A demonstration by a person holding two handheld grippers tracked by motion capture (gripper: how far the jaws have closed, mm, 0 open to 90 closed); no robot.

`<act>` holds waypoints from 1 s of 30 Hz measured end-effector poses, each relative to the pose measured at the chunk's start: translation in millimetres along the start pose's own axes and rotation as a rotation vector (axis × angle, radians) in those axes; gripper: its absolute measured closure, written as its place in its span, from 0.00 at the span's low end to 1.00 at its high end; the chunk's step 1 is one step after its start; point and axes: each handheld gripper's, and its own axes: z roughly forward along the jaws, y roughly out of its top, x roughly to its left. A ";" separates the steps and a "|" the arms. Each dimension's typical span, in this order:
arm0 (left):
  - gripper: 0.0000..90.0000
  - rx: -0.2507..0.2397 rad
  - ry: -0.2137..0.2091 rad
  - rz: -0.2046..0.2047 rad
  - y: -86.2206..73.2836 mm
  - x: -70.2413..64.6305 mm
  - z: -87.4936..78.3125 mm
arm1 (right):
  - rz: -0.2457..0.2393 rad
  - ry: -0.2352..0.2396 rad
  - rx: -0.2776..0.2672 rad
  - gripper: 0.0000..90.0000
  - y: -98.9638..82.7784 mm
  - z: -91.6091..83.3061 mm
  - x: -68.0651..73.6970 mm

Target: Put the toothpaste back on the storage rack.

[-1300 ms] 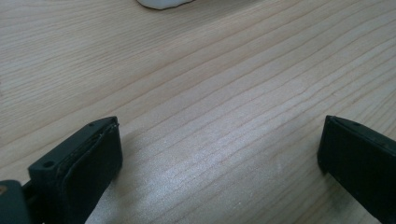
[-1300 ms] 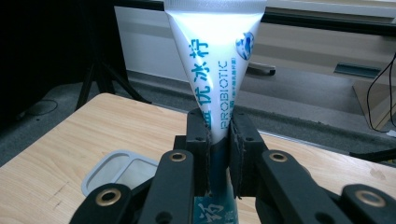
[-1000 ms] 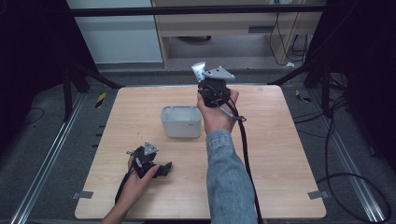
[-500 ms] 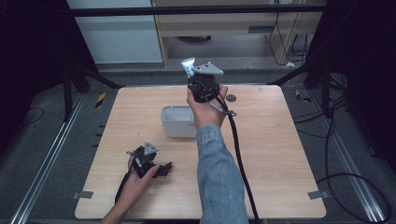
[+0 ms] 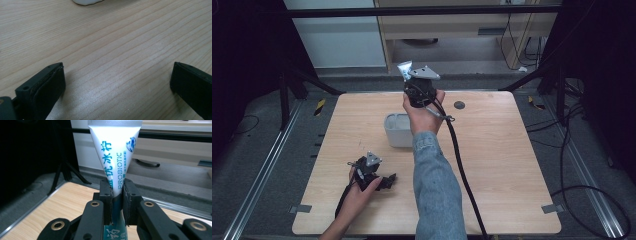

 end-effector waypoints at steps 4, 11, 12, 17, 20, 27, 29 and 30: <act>0.00 0.000 -0.002 0.002 0.0 0.1 0.0 | 0.012 0.010 -0.017 0.89 -0.6 4.9 5.0; 0.00 0.001 -0.003 0.003 -0.2 0.1 -0.2 | 0.033 0.019 -0.034 0.89 -0.9 12.6 9.8; 0.00 0.000 -0.003 0.003 -0.2 0.1 -0.2 | 0.030 0.019 -0.034 0.89 -1.1 13.4 10.3; 0.00 0.000 -0.003 0.003 -0.2 0.1 -0.2 | 0.018 0.014 -0.035 0.89 -3.9 18.0 14.0; 0.00 0.001 -0.002 0.003 -0.2 0.1 -0.2 | 0.009 0.015 -0.033 0.89 -6.7 20.8 16.2; 0.00 0.000 -0.006 0.005 -0.5 0.1 -0.5 | 0.008 0.015 -0.015 0.89 -26.0 38.8 17.5; 0.00 0.000 -0.007 0.005 -0.5 0.1 -0.5 | 0.005 0.006 -0.010 0.89 -31.6 43.1 17.1; 0.00 0.000 -0.007 0.005 -0.6 0.1 -0.5 | 0.007 0.006 -0.004 0.89 -34.6 45.0 17.2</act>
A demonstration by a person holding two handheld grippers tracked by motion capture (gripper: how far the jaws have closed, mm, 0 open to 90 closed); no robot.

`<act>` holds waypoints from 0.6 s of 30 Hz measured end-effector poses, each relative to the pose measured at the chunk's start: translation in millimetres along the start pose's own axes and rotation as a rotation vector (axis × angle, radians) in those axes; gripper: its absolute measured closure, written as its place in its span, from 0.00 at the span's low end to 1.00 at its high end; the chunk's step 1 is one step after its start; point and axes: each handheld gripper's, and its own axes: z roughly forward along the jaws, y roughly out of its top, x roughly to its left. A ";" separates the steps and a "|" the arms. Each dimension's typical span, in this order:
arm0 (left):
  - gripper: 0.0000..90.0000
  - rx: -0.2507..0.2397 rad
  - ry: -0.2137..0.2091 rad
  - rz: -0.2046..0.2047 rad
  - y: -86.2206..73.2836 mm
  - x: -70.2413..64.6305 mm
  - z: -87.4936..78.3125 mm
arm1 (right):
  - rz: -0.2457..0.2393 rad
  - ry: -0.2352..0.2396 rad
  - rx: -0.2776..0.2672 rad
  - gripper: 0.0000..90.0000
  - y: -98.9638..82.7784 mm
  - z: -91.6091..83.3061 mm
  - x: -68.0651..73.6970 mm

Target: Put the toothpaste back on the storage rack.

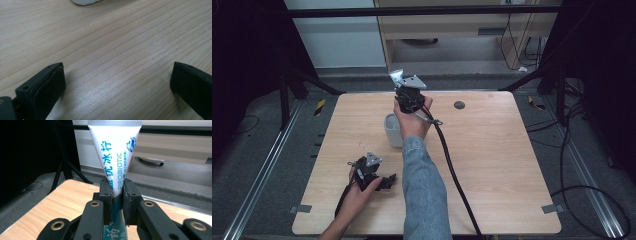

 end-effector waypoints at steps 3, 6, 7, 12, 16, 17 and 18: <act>0.00 0.001 -0.002 0.002 0.0 0.1 -0.2 | -0.005 0.000 0.015 0.89 -7.8 4.2 0.3; 0.00 0.001 -0.003 0.003 -0.1 0.3 -0.2 | -0.005 -0.003 0.020 0.88 -10.9 5.7 0.2; 0.00 0.001 -0.004 0.004 -0.1 0.4 -0.3 | -0.006 0.000 0.026 0.89 -13.1 7.0 -0.2; 0.00 0.001 -0.004 0.004 -0.1 0.4 -0.3 | -0.019 0.003 0.044 0.88 -16.1 8.6 0.6; 0.00 0.002 -0.004 0.004 -0.1 0.4 -0.3 | -0.022 0.002 0.059 0.89 -20.4 8.3 0.1; 0.00 0.002 -0.004 0.004 -0.1 0.4 -0.3 | -0.021 0.002 0.060 0.89 -21.2 8.0 0.0; 0.00 0.002 -0.004 0.004 -0.1 0.4 -0.3 | -0.024 0.001 0.062 0.89 -21.8 7.6 -0.3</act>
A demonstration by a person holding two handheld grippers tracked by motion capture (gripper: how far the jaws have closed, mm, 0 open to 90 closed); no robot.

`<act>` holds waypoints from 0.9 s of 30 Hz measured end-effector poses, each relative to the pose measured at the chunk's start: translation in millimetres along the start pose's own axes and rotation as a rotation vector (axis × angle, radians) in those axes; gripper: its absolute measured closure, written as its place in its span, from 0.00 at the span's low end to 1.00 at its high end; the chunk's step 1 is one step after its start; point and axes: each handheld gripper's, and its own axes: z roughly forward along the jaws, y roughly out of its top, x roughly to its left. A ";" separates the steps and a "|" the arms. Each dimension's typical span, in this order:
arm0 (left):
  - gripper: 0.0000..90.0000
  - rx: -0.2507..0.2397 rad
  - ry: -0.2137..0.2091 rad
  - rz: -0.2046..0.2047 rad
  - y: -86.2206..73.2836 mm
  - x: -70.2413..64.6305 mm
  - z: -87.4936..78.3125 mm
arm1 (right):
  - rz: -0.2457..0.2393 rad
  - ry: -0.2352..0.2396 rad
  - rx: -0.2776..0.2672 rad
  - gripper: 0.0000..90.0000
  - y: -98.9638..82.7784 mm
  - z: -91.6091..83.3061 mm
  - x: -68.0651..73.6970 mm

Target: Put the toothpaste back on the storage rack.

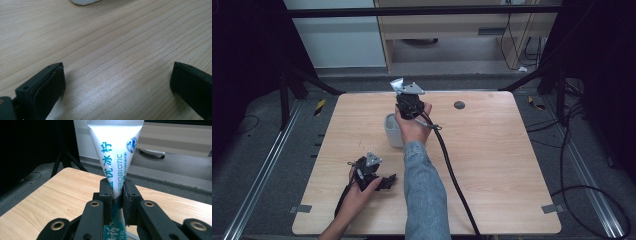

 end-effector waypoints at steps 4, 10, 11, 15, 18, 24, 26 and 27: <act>0.00 0.000 0.000 0.000 0.0 0.0 0.0 | -0.008 -0.002 0.005 0.89 -1.2 -0.7 -0.2; 0.00 -0.001 0.000 0.000 0.0 0.0 0.0 | -0.009 0.003 0.008 0.89 -0.8 -1.0 0.9; 0.00 0.000 0.000 0.000 0.0 0.0 0.0 | -0.012 0.001 0.009 0.89 -0.9 -1.3 1.0; 0.00 0.000 0.000 0.000 0.0 0.0 0.0 | -0.022 -0.005 0.016 0.89 -1.0 -2.3 1.8; 0.00 0.000 0.000 0.000 0.0 0.0 0.0 | -0.040 -0.005 0.018 0.89 -0.9 -3.8 4.2; 0.00 0.000 0.000 0.000 0.0 0.0 0.0 | -0.063 -0.007 0.029 0.89 -3.1 -3.6 6.7; 0.00 -0.001 0.000 0.000 0.0 0.0 0.0 | -0.064 -0.002 0.032 0.89 -4.6 -3.8 7.7; 0.00 0.000 0.000 0.000 0.0 0.0 0.0 | -0.066 -0.002 0.035 0.89 -5.5 -4.0 8.1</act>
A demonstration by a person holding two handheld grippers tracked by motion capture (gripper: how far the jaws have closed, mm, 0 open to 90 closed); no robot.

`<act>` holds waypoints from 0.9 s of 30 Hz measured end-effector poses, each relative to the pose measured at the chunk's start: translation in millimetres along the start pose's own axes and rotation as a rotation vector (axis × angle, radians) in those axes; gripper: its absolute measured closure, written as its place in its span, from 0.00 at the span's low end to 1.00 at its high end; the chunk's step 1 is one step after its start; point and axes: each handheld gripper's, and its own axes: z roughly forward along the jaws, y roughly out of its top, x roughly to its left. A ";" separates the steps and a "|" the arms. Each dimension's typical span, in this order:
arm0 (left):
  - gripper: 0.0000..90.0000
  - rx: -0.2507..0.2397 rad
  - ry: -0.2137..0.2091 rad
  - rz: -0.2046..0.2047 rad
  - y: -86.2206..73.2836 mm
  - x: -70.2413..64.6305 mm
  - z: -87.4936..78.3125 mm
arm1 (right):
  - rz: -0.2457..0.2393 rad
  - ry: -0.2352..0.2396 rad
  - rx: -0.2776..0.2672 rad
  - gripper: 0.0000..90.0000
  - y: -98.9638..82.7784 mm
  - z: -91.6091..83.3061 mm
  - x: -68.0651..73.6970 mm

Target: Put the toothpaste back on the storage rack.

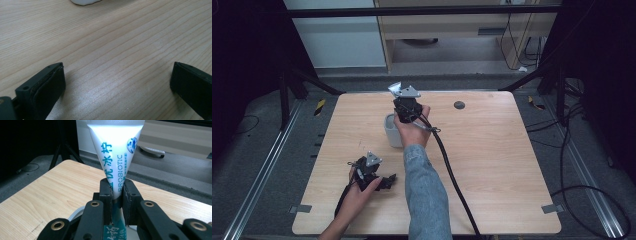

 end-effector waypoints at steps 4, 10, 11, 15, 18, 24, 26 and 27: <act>0.00 0.000 0.000 0.000 0.0 0.0 0.0 | 0.002 -0.001 0.010 0.89 -4.9 1.2 0.4; 0.00 0.000 0.000 0.000 0.0 0.0 0.0 | 0.009 -0.002 0.023 0.89 -9.6 2.8 0.1; 0.00 0.000 0.000 0.000 0.0 0.0 0.0 | 0.009 -0.002 0.023 0.89 -9.6 2.8 0.1; 0.00 0.001 -0.001 0.001 0.1 0.1 0.0 | 0.003 -0.005 0.034 0.89 -11.7 3.7 0.0; 0.00 0.001 -0.001 0.001 0.1 0.1 0.0 | 0.000 -0.007 0.036 0.89 -12.0 3.6 0.7; 0.00 0.000 -0.002 0.002 0.1 0.2 0.0 | -0.012 -0.009 0.044 0.89 -12.8 4.1 0.6; 0.00 0.000 -0.002 0.002 0.1 0.3 0.0 | -0.015 -0.009 0.050 0.89 -14.0 4.3 0.9; 0.00 0.000 -0.002 0.002 0.1 0.3 0.1 | -0.018 -0.010 0.051 0.89 -14.3 4.5 0.9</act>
